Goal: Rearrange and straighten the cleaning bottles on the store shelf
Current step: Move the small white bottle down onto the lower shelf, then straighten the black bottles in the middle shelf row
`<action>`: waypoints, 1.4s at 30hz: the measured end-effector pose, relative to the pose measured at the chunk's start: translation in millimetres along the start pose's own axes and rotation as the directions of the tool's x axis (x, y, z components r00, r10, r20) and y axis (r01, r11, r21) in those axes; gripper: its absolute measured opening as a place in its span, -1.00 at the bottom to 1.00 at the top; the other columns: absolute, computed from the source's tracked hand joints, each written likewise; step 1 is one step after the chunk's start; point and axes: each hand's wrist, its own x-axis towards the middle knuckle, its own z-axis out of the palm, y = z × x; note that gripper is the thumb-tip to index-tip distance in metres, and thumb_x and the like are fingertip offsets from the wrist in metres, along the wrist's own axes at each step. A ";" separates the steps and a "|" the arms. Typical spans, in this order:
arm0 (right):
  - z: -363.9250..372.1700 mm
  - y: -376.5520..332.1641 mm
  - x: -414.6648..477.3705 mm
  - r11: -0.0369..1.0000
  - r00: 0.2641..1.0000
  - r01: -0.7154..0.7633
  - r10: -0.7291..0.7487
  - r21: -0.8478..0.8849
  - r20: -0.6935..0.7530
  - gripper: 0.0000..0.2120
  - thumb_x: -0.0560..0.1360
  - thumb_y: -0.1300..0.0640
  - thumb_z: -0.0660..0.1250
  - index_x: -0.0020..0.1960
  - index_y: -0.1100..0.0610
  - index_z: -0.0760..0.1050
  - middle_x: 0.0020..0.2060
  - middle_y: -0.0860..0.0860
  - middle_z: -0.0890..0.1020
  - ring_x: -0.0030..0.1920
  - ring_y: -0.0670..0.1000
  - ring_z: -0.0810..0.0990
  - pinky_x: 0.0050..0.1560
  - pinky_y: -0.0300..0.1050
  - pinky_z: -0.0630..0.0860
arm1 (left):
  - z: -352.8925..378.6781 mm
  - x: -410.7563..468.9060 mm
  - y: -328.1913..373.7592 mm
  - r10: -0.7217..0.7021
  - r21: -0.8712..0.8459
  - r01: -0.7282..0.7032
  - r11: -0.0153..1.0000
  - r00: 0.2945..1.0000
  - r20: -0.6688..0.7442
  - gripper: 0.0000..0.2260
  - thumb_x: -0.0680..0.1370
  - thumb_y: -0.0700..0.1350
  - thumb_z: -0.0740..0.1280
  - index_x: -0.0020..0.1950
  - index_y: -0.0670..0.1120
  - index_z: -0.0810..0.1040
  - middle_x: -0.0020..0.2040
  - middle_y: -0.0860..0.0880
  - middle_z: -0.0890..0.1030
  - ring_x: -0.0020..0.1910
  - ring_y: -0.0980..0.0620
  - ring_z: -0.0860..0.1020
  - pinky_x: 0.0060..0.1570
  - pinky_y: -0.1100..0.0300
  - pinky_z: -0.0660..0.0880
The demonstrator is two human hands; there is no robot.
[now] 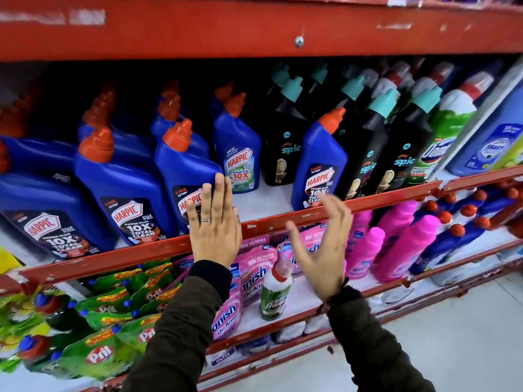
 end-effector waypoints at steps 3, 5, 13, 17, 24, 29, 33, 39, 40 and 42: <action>-5.0 -25.4 54.0 0.998 0.990 0.002 -0.011 -0.062 -0.143 -0.33 0.56 -0.01 0.49 0.56 0.22 0.37 0.44 0.17 0.45 0.46 0.00 0.36 0.54 -0.23 0.17 | -1.0 1.3 0.1 0.003 -0.010 -0.003 1.000 1.000 -0.010 -0.26 0.66 -0.05 0.14 0.71 -0.18 -0.22 0.68 -0.11 -0.30 0.66 -0.09 -0.35 0.61 -0.11 -0.37; -7.2 -37.3 83.2 0.993 0.991 -0.031 0.016 -0.112 -0.133 -0.32 0.56 -0.04 0.49 0.56 0.22 0.38 0.45 0.16 0.47 0.46 0.13 0.42 0.52 -0.20 0.18 | -1.0 0.4 0.0 0.011 -0.012 -0.011 1.000 1.000 -0.009 -0.26 0.66 -0.05 0.14 0.71 -0.18 -0.22 0.69 -0.11 -0.29 0.66 -0.09 -0.34 0.62 -0.11 -0.36; -0.8 -42.9 114.3 0.963 0.980 -0.198 0.195 -0.183 -0.032 -0.40 0.54 -0.07 0.53 0.46 0.20 0.49 0.30 0.12 0.64 0.39 0.21 0.51 0.42 0.13 0.42 | -1.7 2.6 -0.4 0.010 -0.041 -0.012 0.999 0.999 -0.045 -0.26 0.66 -0.05 0.12 0.70 -0.20 -0.23 0.69 -0.13 -0.29 0.67 -0.08 -0.32 0.63 -0.07 -0.35; -3.5 -45.7 111.4 0.981 0.985 -0.173 0.173 -0.089 -0.011 -0.45 0.51 -0.01 0.58 0.38 0.23 0.54 0.22 0.14 0.68 0.30 0.20 0.58 0.35 0.07 0.49 | 0.0 1.6 -0.5 0.014 -0.055 -0.017 0.998 0.999 -0.052 -0.27 0.66 -0.05 0.11 0.71 -0.21 -0.22 0.69 -0.13 -0.26 0.68 -0.08 -0.30 0.63 -0.07 -0.35; 17.3 -80.6 102.8 0.994 0.993 -0.100 0.102 -0.040 0.061 -0.42 0.41 -0.19 0.62 0.28 0.13 0.62 0.11 0.02 0.72 0.16 0.08 0.64 0.17 -0.09 0.52 | -0.4 1.4 -0.3 0.014 -0.064 -0.017 0.998 0.999 -0.047 -0.26 0.65 -0.07 0.11 0.71 -0.22 -0.21 0.69 -0.13 -0.24 0.68 -0.08 -0.28 0.63 -0.07 -0.34; 33.4 -97.6 90.8 0.997 0.996 -0.065 0.067 -0.038 0.059 -0.41 0.39 -0.18 0.64 0.28 0.13 0.63 0.11 0.03 0.73 0.17 0.08 0.64 0.21 -0.01 0.58 | -3.3 1.2 -1.0 0.020 -0.064 -0.023 0.998 0.999 -0.036 -0.25 0.64 -0.06 0.10 0.70 -0.21 -0.24 0.69 -0.14 -0.26 0.68 -0.09 -0.30 0.63 -0.07 -0.32; 33.6 -96.5 89.5 0.996 0.995 -0.079 0.082 -0.035 0.062 -0.39 0.39 -0.18 0.64 0.29 0.13 0.62 0.14 0.00 0.73 0.19 0.06 0.61 0.24 -0.04 0.56 | -3.2 1.8 -0.8 0.025 -0.060 -0.027 0.998 0.999 -0.037 -0.26 0.64 -0.06 0.09 0.70 -0.21 -0.24 0.69 -0.14 -0.26 0.68 -0.09 -0.30 0.62 -0.08 -0.32; 22.5 -88.0 86.2 0.996 0.993 -0.042 0.032 0.080 0.116 -0.23 0.43 -0.12 0.63 0.53 0.06 0.42 0.34 -0.05 0.63 0.34 -0.03 0.56 0.39 -0.15 0.49 | -2.0 0.9 -1.7 0.024 -0.065 -0.026 0.998 0.999 -0.023 -0.28 0.65 -0.06 0.07 0.71 -0.21 -0.23 0.69 -0.13 -0.24 0.68 -0.08 -0.28 0.63 -0.07 -0.34; 19.4 -86.1 86.4 0.994 0.995 -0.038 0.029 0.106 0.090 -0.23 0.46 -0.11 0.61 0.55 0.07 0.38 0.36 -0.05 0.60 0.37 -0.05 0.56 0.41 -0.18 0.47 | -1.9 1.0 -2.1 0.025 -0.068 -0.026 0.997 0.999 -0.024 -0.28 0.64 -0.06 0.07 0.71 -0.21 -0.23 0.70 -0.13 -0.24 0.68 -0.08 -0.28 0.63 -0.07 -0.34; 9.8 -81.2 89.9 0.992 1.000 -0.025 0.026 0.125 -0.003 -0.33 0.54 -0.06 0.55 0.53 0.12 0.39 0.36 0.00 0.57 0.39 -0.03 0.54 0.44 -0.13 0.47 | -1.3 1.1 -1.1 0.021 -0.066 -0.023 0.998 0.999 -0.034 -0.28 0.65 -0.06 0.08 0.71 -0.21 -0.21 0.70 -0.12 -0.23 0.68 -0.07 -0.27 0.63 -0.06 -0.34</action>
